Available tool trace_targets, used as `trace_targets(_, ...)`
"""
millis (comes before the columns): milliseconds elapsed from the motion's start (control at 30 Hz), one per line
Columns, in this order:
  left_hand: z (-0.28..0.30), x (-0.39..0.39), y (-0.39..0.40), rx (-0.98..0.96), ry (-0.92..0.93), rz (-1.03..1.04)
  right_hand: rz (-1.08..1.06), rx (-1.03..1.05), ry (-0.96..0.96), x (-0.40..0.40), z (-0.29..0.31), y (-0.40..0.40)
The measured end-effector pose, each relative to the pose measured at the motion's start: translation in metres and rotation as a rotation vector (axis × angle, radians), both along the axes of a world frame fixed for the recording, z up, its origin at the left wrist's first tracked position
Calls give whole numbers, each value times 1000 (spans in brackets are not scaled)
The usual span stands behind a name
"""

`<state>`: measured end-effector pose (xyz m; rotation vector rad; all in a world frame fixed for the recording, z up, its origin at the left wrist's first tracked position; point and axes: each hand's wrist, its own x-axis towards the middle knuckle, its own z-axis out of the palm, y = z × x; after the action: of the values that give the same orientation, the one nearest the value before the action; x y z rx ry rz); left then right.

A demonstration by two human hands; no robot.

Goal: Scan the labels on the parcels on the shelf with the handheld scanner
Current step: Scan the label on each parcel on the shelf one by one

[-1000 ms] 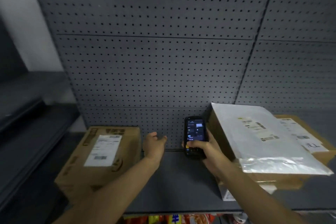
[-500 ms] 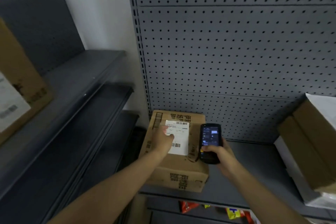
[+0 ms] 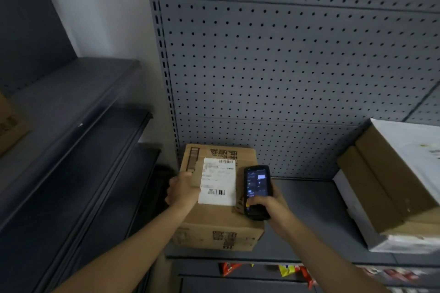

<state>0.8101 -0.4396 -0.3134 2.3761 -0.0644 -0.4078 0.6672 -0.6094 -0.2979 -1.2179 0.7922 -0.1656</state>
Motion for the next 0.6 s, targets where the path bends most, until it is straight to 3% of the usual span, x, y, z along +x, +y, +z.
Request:
trace_targets(300, 15, -79, -32, -186, -6, -177, -42, -111, -31, -80, 14, -39)
trace_targets(600, 5, -210, -80, -153, 15, -356, -53, -174, -34, -206, 24, -89)
